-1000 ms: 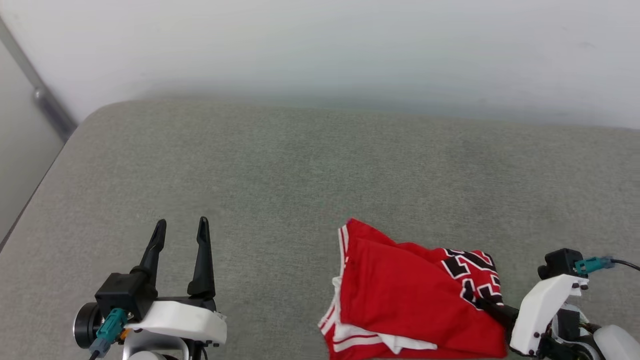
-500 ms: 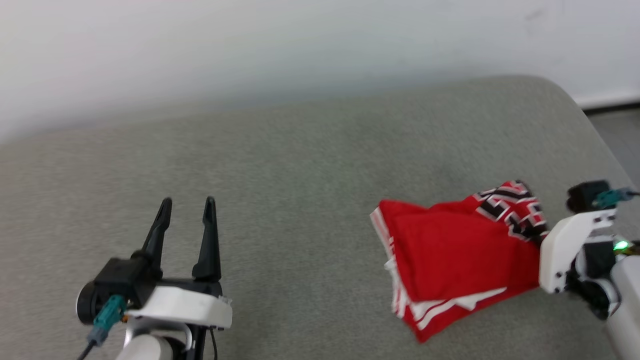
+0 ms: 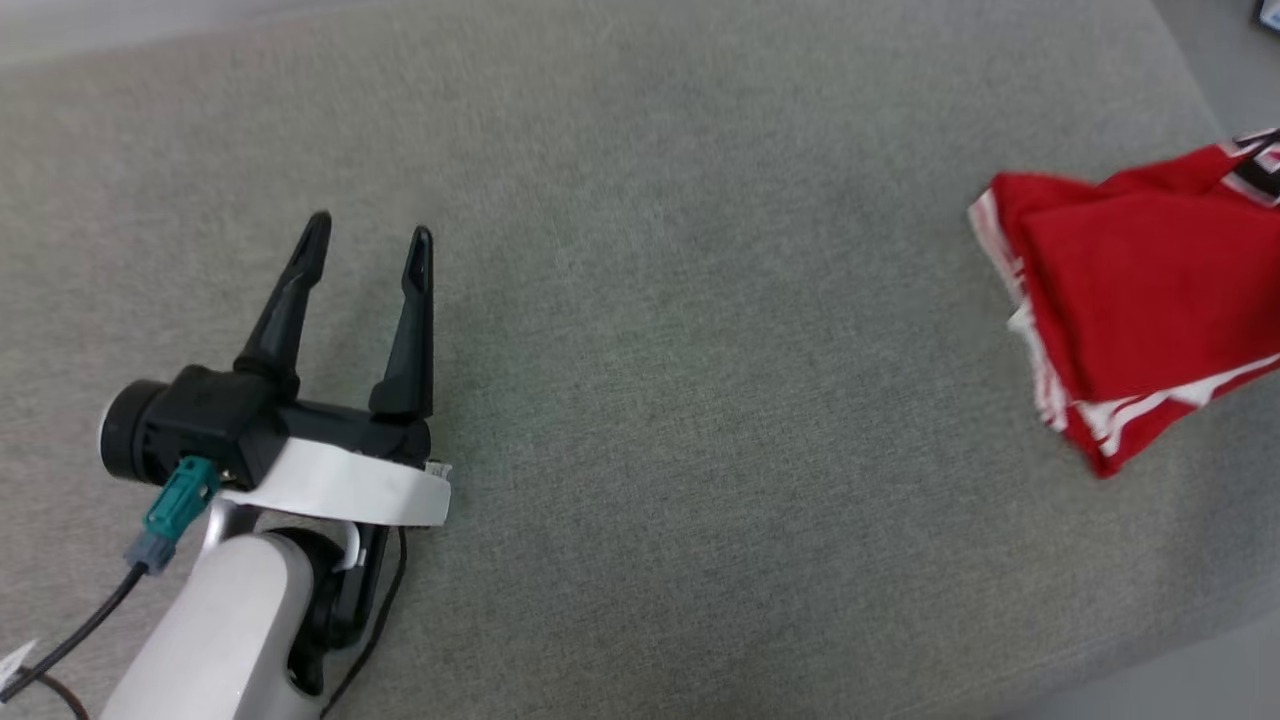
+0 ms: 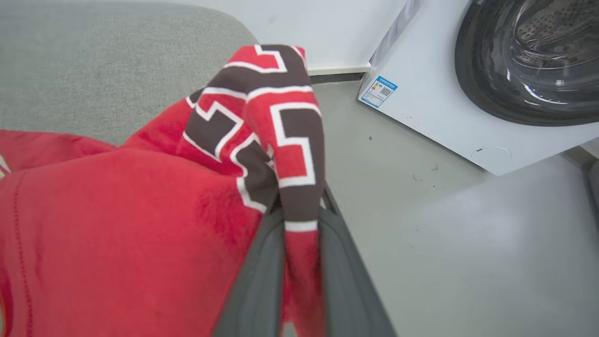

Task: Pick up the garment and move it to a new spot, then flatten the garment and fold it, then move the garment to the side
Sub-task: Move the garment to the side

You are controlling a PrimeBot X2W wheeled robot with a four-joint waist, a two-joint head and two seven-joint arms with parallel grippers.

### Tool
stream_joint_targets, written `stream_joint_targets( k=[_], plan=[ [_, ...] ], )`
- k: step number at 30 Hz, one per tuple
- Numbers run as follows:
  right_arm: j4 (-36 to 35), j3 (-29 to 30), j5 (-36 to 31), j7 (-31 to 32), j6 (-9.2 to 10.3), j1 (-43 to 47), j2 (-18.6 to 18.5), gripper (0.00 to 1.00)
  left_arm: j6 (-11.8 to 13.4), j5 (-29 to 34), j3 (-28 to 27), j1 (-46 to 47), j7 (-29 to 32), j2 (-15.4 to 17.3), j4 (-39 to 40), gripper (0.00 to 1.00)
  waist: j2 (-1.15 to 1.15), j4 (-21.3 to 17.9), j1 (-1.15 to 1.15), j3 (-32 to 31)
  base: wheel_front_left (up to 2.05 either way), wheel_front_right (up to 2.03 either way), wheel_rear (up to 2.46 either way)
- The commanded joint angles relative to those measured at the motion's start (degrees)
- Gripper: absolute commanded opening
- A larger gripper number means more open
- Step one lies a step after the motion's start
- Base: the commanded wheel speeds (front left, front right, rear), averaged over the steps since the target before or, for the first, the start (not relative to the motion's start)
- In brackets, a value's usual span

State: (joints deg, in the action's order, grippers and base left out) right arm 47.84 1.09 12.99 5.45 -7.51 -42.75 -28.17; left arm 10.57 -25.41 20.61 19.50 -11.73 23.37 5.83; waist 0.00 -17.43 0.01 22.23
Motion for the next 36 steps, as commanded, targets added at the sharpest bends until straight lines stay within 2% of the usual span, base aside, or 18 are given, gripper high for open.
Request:
stream_joint_targets(
  k=[1,5,6,7,8,9,15,21,30,36],
  plan=[
    [0.35,0.71,-0.73,-0.82,0.04,-1.17,0.05,0.0,-0.23,0.32,0.03,1.07,0.11,0.45,0.28,1.0,0.0,-0.21,-0.01,3.97,0.0,0.0,0.0],
    [2.8,6.15,-4.67,-4.05,0.04,-3.85,1.16,0.0,-0.41,1.04,0.17,2.67,0.94,1.15,1.29,1.0,0.0,0.13,-0.01,6.54,0.0,0.0,0.0],
    [3.65,7.18,-5.77,-4.61,0.04,-4.09,1.79,0.04,-0.35,1.14,0.22,2.96,1.1,1.29,1.52,1.0,0.0,0.15,-0.01,7.06,0.0,0.0,0.0],
    [4.47,8.21,-6.75,-5.18,0.04,-4.2,2.5,0.26,-0.43,1.08,0.32,3.21,1.27,1.41,1.64,1.0,0.0,0.17,-0.01,7.36,0.0,0.0,0.0],
    [5.09,9.14,-7.62,-5.95,0.04,-4.44,3.09,0.43,-0.43,1.16,0.38,3.42,1.46,1.49,1.77,1.0,0.0,0.17,-0.01,7.65,0.0,0.0,0.0],
    [5.83,10.02,-8.35,-6.69,0.05,-4.65,3.46,1.0,-0.48,1.26,0.48,3.55,1.63,1.55,1.83,1.0,0.0,0.18,-0.01,7.82,0.0,0.0,0.0],
    [9.15,14.89,-12.26,-11.88,0.05,-4.78,5.46,1.0,-0.37,1.21,0.9,3.61,1.96,1.65,1.03,1.0,0.0,-0.21,-0.01,6.94,0.0,0.0,0.0],
    [10.29,15.87,-12.94,-16.36,0.05,-1.28,7.39,1.0,-0.16,-0.16,1.45,0.53,0.5,0.15,-1.87,1.0,0.0,-0.45,-0.01,1.29,0.0,0.0,0.0],
    [6.42,12.23,-10.32,-18.34,0.04,8.94,11.79,1.0,0.6,-3.02,1.65,-6.37,-1.84,-3.17,-6.52,1.0,0.0,1.22,-0.01,-9.49,0.0,0.0,0.0],
    [0.02,8.51,-6.79,-17.19,0.04,17.28,15.98,1.0,1.25,-4.04,1.52,-9.99,-2.52,-4.49,-8.23,1.0,0.0,4.04,-0.01,-14.36,0.0,0.0,0.0]
  ],
)
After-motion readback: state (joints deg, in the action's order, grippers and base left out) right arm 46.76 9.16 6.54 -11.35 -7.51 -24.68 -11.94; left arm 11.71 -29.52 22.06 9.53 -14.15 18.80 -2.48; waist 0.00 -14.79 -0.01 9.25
